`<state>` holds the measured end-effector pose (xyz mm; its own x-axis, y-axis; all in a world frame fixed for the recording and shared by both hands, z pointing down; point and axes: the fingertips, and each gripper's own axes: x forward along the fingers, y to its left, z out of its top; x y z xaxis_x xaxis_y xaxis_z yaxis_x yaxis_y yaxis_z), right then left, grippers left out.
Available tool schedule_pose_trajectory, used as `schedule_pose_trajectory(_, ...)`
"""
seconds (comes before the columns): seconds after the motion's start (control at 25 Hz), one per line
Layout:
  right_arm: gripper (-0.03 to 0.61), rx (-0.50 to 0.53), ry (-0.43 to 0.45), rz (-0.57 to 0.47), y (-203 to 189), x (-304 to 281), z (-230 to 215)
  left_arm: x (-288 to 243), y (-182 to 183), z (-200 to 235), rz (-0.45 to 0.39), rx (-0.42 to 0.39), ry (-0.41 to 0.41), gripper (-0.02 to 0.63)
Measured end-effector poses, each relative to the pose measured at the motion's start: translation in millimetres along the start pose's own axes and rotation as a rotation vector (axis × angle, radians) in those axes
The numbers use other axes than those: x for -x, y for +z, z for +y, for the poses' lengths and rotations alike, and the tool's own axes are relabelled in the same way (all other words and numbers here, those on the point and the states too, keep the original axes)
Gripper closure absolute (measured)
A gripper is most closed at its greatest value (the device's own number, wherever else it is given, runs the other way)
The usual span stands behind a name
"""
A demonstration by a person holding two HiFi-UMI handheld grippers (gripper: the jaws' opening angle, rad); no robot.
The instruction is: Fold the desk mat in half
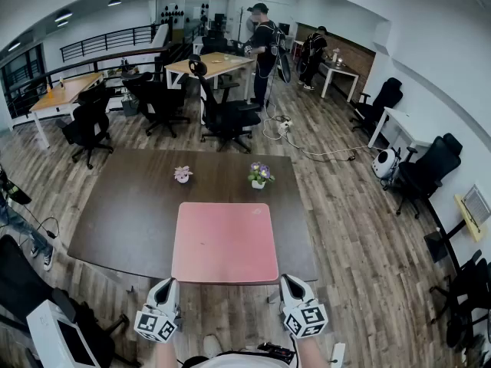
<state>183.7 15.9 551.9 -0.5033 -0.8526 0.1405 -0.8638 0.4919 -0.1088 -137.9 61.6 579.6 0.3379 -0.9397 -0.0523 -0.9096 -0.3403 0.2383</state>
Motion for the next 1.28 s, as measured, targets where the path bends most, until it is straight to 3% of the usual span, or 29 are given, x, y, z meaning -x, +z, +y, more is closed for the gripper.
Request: schedule_pose_trajectory(1.28,0.577,-0.033,-0.004,-0.013,-3,-17,-5,-18,-9,12,0.02,0.029,-0.008,0.611)
